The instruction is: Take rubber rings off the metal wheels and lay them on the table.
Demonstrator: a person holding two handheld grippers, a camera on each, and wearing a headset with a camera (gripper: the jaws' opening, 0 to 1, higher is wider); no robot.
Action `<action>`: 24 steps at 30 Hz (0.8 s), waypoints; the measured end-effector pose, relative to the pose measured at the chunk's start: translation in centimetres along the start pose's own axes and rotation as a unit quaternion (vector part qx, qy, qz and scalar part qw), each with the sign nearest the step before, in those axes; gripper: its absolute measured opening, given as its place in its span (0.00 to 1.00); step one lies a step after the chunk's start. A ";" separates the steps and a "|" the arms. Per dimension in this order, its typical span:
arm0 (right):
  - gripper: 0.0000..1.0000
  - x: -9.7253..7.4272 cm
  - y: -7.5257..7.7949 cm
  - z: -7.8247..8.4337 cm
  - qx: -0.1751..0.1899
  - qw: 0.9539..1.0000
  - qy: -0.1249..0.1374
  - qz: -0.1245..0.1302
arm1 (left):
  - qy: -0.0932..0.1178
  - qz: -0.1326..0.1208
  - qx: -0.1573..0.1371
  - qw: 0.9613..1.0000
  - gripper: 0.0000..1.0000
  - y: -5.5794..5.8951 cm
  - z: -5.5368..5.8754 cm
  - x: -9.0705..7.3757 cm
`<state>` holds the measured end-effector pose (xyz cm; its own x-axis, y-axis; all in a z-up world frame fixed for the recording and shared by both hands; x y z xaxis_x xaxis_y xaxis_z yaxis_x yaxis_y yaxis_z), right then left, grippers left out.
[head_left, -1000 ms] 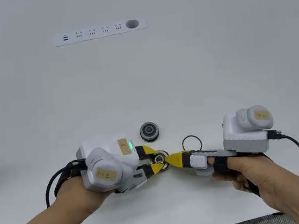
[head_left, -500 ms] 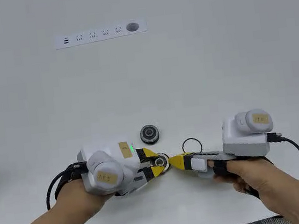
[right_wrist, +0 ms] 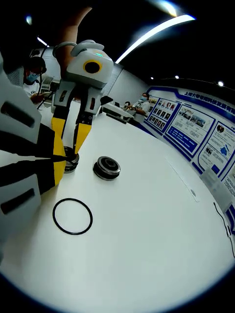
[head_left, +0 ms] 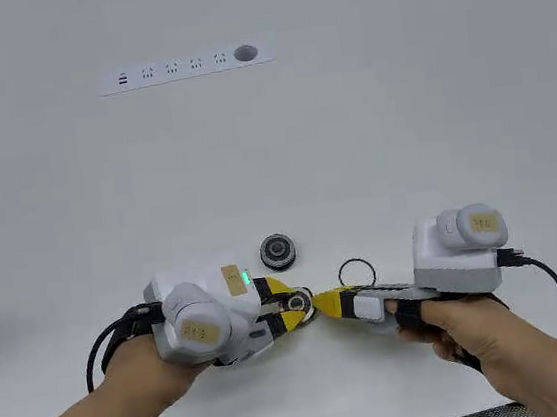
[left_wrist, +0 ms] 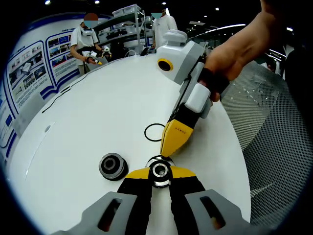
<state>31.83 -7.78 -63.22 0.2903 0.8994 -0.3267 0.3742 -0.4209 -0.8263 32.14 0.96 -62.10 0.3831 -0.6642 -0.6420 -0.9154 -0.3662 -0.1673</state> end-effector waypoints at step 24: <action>0.02 0.5 -1.3 -0.3 0.008 1.000 0.007 -0.023 | 0.000 0.001 0.001 1.000 0.14 0.0 0.0 0.0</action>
<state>31.73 -6.79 -62.14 0.2849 0.9162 -0.2817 0.3727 -0.3767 -0.8481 32.15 0.98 -62.08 0.3813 -0.6649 -0.6422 -0.9165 -0.3630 -0.1683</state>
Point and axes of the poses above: the centre of the closed fingertips' face, and the gripper's own axes: x roughly forward along the fingers, y roughly to its right, z roughly out of its underside, the point moved 5 cm from there along -x, roughly backward along the fingers, and after that the axes turned 10 degrees about -z, right-handed, at the moved point
